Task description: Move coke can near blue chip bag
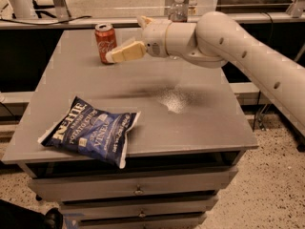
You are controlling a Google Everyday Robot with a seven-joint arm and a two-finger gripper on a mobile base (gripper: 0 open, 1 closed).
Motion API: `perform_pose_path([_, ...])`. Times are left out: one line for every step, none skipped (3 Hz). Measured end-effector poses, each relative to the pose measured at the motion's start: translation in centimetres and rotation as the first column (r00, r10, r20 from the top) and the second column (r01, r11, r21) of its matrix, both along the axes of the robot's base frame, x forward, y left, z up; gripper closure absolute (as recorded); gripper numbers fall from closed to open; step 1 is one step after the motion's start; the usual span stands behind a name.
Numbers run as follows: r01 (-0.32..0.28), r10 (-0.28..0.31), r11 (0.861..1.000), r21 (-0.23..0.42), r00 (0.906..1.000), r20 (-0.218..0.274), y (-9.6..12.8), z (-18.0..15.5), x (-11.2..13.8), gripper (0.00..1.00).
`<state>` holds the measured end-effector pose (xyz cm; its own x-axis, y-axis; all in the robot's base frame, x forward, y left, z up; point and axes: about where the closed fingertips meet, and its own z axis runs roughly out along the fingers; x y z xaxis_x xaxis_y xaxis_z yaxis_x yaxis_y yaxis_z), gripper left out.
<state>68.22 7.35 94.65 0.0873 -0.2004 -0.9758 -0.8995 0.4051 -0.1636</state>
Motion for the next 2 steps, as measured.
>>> perform_pose_path([-0.005, 0.005, 1.0, 0.012, 0.9998, -0.02, 3.4, -2.1, 3.0, 0.0])
perform_pose_path([0.001, 0.0, 1.0, 0.017, 0.9985, -0.055, 6.0, -4.2, 5.4, 0.0])
